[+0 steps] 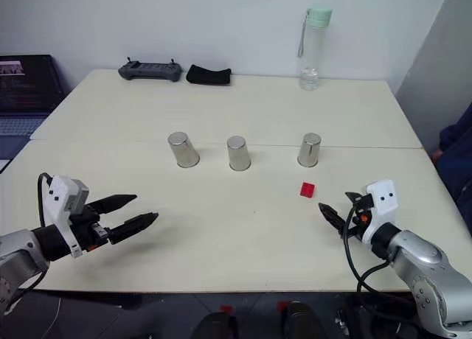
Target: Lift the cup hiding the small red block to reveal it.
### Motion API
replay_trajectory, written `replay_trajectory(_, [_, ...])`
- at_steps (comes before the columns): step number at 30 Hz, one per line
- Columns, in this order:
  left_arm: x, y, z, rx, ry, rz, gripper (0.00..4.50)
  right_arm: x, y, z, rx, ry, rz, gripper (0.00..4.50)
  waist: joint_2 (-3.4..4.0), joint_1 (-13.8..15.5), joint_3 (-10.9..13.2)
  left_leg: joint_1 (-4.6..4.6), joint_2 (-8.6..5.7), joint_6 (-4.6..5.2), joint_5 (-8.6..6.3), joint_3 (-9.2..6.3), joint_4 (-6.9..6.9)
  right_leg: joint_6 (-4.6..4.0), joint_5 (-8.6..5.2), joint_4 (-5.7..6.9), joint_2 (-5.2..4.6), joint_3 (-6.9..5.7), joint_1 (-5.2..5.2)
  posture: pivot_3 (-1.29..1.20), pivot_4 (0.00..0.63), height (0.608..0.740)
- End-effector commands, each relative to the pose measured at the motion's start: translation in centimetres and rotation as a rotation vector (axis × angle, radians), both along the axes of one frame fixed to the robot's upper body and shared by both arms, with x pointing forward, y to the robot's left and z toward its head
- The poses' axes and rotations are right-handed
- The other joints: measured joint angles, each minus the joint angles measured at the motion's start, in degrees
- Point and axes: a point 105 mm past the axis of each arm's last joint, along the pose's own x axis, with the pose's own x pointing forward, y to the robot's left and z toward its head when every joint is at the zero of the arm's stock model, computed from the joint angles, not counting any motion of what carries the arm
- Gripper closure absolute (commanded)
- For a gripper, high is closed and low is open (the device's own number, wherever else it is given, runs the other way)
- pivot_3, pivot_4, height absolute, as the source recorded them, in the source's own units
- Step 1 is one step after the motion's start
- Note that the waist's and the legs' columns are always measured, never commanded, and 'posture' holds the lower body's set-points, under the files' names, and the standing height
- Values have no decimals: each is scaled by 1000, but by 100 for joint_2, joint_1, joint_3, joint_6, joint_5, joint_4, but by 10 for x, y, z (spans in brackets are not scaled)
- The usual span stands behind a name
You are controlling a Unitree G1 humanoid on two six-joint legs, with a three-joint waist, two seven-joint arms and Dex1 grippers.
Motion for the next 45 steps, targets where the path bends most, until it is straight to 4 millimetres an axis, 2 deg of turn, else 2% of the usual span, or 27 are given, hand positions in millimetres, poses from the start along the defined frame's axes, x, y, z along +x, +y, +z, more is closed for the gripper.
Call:
replay_trajectory(1, [3, 1, 12, 27, -63, 9, 0, 0, 4, 14, -19, -56, 6, 73, 0, -2, 0, 0, 0, 0, 0, 0, 0, 0, 0, 0, 0, 0, 0, 0, 150, 740])
replay_trajectory(18, [7, -5, 12, 3, -75, 9, 0, 4, 4, 19, -42, -82, -5, 73, 0, -6, 0, 1, 1, 0, 0, 3, -2, 1, 1, 1, 0, 2, -1, 0, 150, 740])
replay_trajectory(45, [8, -8, 16, -18, -98, 7, 0, 6, -5, 11, -39, -91, -45, 73, 0, -6, 0, 2, 0, -1, 1, 4, 0, 0, 1, 8, 0, 3, -1, 0, 150, 740])
